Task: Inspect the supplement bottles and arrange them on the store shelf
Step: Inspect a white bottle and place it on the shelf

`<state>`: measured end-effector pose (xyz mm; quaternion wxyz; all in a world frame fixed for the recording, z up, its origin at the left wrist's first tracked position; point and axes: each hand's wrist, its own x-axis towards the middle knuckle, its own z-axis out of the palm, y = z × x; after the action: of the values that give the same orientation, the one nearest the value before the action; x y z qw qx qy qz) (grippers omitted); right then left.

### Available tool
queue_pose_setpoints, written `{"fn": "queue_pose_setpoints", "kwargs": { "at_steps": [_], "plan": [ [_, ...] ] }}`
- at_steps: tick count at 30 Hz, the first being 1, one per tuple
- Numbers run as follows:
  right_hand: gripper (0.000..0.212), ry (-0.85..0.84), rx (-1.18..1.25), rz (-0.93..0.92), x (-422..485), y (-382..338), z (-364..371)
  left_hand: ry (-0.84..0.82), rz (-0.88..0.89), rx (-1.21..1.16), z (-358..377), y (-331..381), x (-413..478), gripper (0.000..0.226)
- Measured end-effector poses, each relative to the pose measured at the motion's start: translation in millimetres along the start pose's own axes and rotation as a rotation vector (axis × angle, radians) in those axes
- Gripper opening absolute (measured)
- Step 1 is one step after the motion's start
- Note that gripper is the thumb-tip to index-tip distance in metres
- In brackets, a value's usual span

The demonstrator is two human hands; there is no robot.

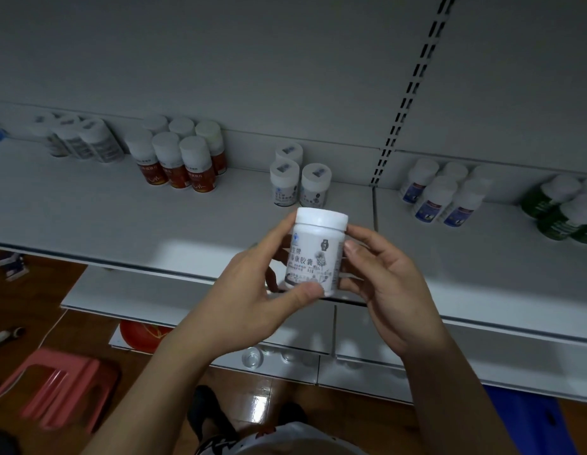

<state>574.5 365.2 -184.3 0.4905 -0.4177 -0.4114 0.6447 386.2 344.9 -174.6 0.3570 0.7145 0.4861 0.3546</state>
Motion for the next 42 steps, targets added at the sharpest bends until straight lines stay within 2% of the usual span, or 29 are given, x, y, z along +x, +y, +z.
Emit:
{"fn": "queue_pose_setpoints", "kwargs": {
  "at_steps": [3,7,10,13,19,24,28,33,38,40,42],
  "plan": [
    [0.046,-0.008,-0.028,0.005,1.0,-0.2,-1.7,-0.022,-0.030,0.004,2.4,0.7,0.4,0.089],
    [0.045,0.019,-0.032,0.030,3.2,2.8,-3.1,0.030,-0.069,0.050,10.6,-6.0,3.0,0.091],
    [0.034,0.047,-0.093,0.019,5.8,-0.5,-5.2,0.077,-0.089,0.142,16.3,-13.9,5.3,0.094],
    [0.026,0.074,-0.183,-0.006,10.1,-4.4,-6.1,0.110,-0.096,0.197,21.4,-19.3,7.8,0.088],
    [0.019,0.123,-0.609,-0.066,24.3,-11.0,-4.0,0.121,-0.089,0.310,29.5,-26.0,16.5,0.081],
    [0.028,0.201,-0.959,-0.191,43.7,-30.4,4.2,0.155,-0.074,0.427,27.5,-29.5,34.6,0.083],
    [0.034,0.216,-1.173,-0.176,70.8,-60.5,1.8,0.056,-0.087,0.604,12.4,-39.0,58.4,0.085],
    [0.037,0.292,-1.286,-0.223,117.2,-88.7,-11.0,-0.010,-0.192,0.888,-15.1,-47.9,78.4,0.086],
    [0.046,0.244,-1.433,-0.134,174.9,-87.4,-7.9,-0.122,-0.288,0.924,-32.7,-40.5,97.9,0.084],
    [0.040,0.212,-1.458,-0.106,191.9,-83.9,-4.6,-0.137,-0.299,0.922,-36.5,-38.3,101.8,0.084],
    [0.024,0.184,-1.485,-0.079,204.4,-79.4,-0.2,-0.138,-0.297,0.918,-39.2,-38.0,104.0,0.085]
  ]
}}
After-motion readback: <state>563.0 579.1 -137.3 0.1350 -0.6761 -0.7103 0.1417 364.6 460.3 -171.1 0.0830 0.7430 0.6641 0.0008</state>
